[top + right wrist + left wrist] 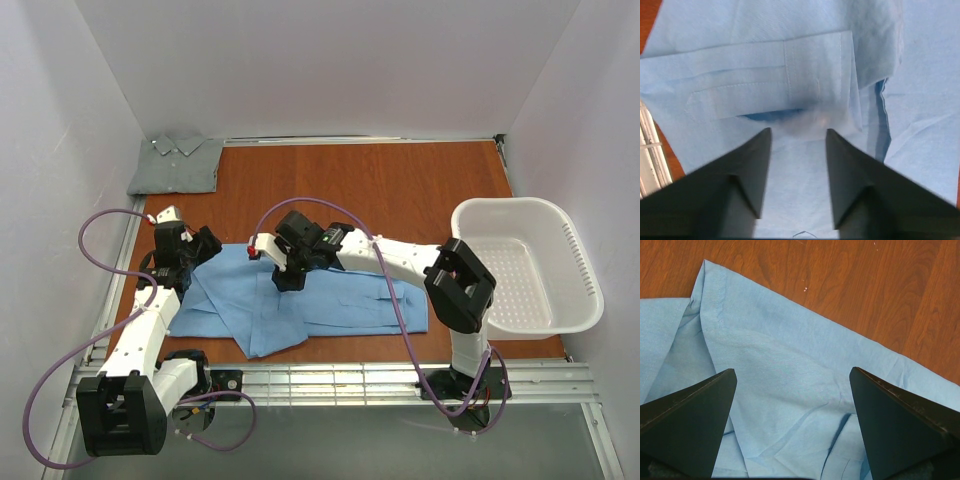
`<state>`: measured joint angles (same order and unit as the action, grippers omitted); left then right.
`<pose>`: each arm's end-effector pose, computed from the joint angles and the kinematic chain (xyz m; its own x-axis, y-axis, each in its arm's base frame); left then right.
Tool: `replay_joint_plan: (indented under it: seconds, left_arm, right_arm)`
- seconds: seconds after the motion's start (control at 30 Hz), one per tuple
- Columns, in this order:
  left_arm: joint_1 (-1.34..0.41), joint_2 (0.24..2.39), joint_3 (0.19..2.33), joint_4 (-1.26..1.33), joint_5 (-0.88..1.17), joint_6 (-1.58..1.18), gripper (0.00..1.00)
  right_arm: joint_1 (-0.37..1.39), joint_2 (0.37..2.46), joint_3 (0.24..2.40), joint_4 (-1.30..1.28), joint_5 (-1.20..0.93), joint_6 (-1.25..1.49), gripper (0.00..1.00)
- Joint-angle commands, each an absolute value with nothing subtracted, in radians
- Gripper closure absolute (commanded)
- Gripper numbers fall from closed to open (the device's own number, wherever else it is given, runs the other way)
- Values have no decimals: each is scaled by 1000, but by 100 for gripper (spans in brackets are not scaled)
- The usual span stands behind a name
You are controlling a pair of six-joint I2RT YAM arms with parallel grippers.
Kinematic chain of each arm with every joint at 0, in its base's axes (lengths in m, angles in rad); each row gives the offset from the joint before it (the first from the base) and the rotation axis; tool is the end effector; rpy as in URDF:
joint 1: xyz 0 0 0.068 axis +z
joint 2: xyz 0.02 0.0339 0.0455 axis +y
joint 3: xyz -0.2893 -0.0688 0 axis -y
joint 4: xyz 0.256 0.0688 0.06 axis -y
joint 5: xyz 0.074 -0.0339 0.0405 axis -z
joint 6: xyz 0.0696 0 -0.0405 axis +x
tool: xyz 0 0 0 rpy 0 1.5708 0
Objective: Fold and stack the long sleeve shirts
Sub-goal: Fold the shirt
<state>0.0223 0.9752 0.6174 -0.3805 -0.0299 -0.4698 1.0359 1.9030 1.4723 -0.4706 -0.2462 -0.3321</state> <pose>0.2246 0.0071 0.2229 -0.5799 -0.4656 -0.6686 -0.3442 0.8838 -0.3169 0.2198 0.4043 0.2237 -0.0807 -0.7565 -0.6490 -0.9920 0.1244 -0.0217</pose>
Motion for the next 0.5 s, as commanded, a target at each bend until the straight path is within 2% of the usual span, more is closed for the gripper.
replay_joint_plan:
  seconds: [0.0,0.07,0.23,0.47]
  left_arm:
    - [20,956,626,-365,-41,-456,13]
    - [18,957,626,-364,-41,-454,13]
    - [18,959,626,-364,-38,-453,13]
    - [20,965,626,-362,-35,-451,13]
  right_arm:
    - [1022,1902,1456,-456,-209,-327,47]
    - [984,1913,1463,-448,-245,-342,43]
    - [899,1950,1471,-404,-391,-307,44]
    - [874,2005,1433,-312,-486,-140,51]
